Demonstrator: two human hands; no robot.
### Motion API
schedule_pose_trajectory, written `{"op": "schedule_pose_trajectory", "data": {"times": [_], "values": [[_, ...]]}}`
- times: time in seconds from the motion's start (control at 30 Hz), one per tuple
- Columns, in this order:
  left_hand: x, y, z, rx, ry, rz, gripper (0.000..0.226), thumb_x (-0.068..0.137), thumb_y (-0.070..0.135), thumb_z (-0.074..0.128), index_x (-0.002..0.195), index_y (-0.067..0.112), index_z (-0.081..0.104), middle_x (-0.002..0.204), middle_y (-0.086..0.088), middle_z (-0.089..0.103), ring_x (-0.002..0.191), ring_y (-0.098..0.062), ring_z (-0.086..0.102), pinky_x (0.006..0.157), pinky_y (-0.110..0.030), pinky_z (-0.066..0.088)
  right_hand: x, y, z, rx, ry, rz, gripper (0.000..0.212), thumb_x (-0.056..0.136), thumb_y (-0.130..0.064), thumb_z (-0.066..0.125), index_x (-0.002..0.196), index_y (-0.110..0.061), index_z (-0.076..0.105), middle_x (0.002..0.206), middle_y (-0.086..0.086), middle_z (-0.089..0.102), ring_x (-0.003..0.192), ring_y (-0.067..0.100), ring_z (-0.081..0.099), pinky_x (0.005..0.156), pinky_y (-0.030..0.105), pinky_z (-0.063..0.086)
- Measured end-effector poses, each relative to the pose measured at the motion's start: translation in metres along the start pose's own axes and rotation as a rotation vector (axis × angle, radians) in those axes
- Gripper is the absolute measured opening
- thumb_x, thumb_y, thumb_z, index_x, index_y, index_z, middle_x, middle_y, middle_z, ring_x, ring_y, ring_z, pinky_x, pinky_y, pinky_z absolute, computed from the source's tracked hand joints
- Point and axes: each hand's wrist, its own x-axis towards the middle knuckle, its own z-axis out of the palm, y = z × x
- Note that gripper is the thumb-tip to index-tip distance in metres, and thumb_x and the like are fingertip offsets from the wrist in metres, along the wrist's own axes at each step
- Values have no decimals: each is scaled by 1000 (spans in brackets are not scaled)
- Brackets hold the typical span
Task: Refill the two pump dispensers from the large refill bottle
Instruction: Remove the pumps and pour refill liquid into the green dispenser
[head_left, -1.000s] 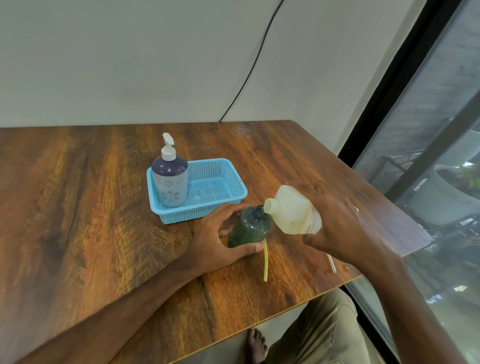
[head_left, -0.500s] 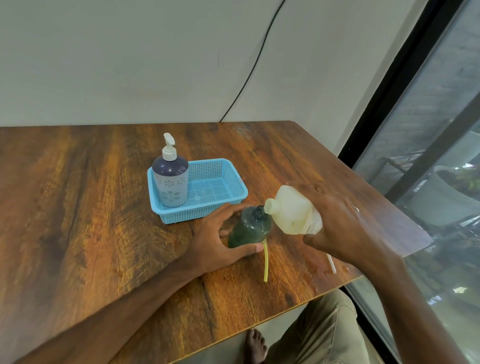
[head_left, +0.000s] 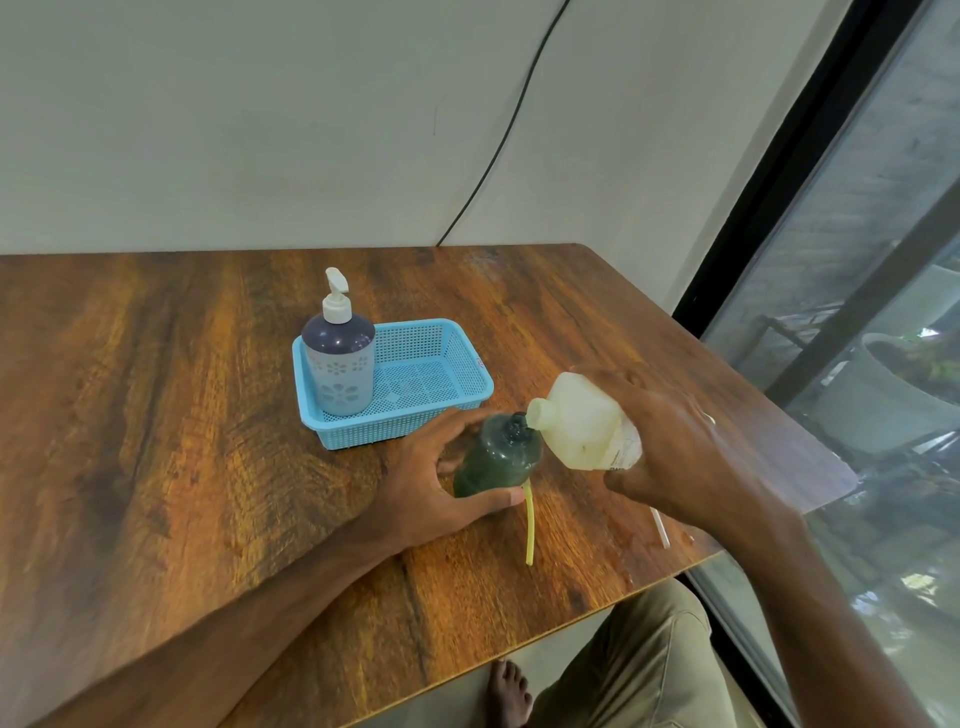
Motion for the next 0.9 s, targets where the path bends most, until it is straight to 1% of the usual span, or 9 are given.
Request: {"op": "schedule_pose_trajectory", "data": {"times": [0.13,0.23,0.33,0.43,0.57,0.7,0.9], "values": [[0,0,0,6,-3,0,78,72,39,96,140,40,57,136,27,59,132,0,57,93,-30,63,-1,0,0,-12,-2,10,104,66,-26,93,153,-33,37,143,-1,54,135,25,48,114,58,39],[0,0,0,3,0,-3,78,72,39,96,140,38,58,136,26,60,132,-2,57,93,-33,64,-1,-1,0,-13,-4,24,104,65,-26,93,153,-32,38,145,-1,54,137,25,47,115,58,38],[0,-1,1,-8,0,3,78,72,37,96,141,34,59,136,22,62,132,-7,59,93,-36,64,-1,-2,-1,-12,4,17,102,65,-26,93,152,-30,40,142,0,56,135,26,49,114,56,41],[0,-2,1,-6,3,-4,79,72,40,96,141,35,59,136,22,62,132,-7,59,93,-38,64,0,-3,-2,-9,2,19,101,67,-25,93,153,-29,41,143,1,56,135,26,49,114,54,40],[0,-1,1,-11,5,3,78,72,36,97,140,35,60,135,23,62,131,-6,60,93,-37,64,0,-3,-3,-4,-8,27,99,68,-25,92,153,-29,40,145,1,54,137,26,47,116,53,38],[1,-2,1,-9,7,3,78,72,37,97,140,33,60,135,22,62,131,-7,60,92,-38,65,0,-1,-2,-11,-23,38,102,67,-27,93,153,-31,38,147,-1,53,138,25,47,116,56,38],[1,1,1,-8,4,10,76,72,38,96,137,42,58,134,26,61,130,-2,59,92,-30,63,1,-2,-3,-9,-28,37,101,68,-29,93,153,-32,38,147,-2,53,139,25,47,117,55,38]]}}
